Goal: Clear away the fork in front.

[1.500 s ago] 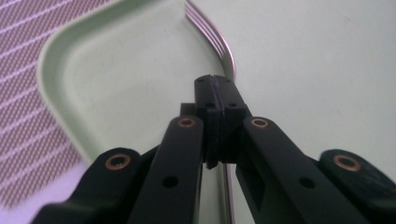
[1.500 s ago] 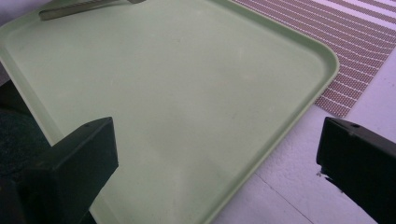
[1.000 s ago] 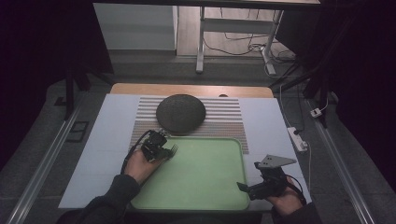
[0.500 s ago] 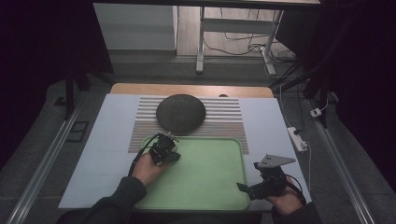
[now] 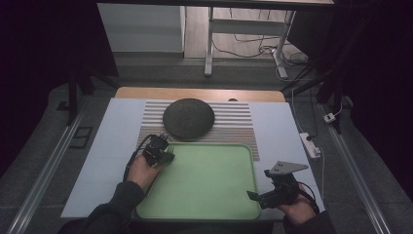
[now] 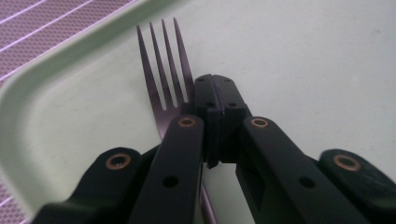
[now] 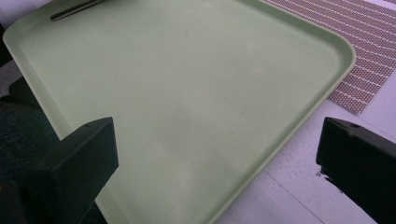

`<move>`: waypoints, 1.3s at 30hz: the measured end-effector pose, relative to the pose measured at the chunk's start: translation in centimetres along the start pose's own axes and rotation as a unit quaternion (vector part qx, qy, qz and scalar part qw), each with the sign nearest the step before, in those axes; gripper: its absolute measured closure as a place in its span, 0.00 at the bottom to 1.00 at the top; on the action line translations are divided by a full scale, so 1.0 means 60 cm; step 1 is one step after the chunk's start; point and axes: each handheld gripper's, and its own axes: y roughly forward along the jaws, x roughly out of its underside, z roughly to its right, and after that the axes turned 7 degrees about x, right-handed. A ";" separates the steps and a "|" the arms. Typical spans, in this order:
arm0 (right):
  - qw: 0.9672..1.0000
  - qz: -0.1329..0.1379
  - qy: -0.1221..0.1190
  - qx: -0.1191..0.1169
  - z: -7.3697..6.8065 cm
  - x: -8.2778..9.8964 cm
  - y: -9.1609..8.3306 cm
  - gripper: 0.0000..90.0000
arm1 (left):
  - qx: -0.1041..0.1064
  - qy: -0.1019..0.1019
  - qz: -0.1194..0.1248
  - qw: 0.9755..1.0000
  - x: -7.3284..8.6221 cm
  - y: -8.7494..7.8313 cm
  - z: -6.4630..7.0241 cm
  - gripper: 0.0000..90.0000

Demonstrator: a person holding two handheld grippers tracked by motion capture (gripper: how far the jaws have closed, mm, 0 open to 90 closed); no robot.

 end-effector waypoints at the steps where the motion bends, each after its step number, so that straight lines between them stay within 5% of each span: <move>1: 1.000 0.001 0.001 -0.002 0.000 0.000 0.000 0.00 | -0.002 -0.003 0.000 1.000 0.001 -0.002 -0.003 0.99; 12: 1.000 0.000 0.009 -0.008 0.003 0.000 0.001 0.00 | -0.016 -0.025 0.004 1.000 0.012 -0.016 -0.032 0.99; 18: 1.000 -0.001 0.008 -0.008 0.003 0.000 0.001 0.00 | -0.007 -0.026 0.008 1.000 0.014 -0.017 -0.036 0.98; 30: 1.000 -0.001 0.011 -0.014 0.004 0.000 0.001 0.00 | -0.012 0.016 0.035 0.999 0.018 -0.051 -0.017 0.57; 36: 1.000 -0.002 0.010 -0.014 0.004 0.000 0.002 0.00 | 0.028 0.053 0.065 0.996 0.031 -0.078 -0.005 0.29; 39: 1.000 -0.003 0.010 -0.014 0.004 0.000 0.002 0.00 | 0.024 0.065 0.065 0.995 0.040 -0.091 0.005 0.20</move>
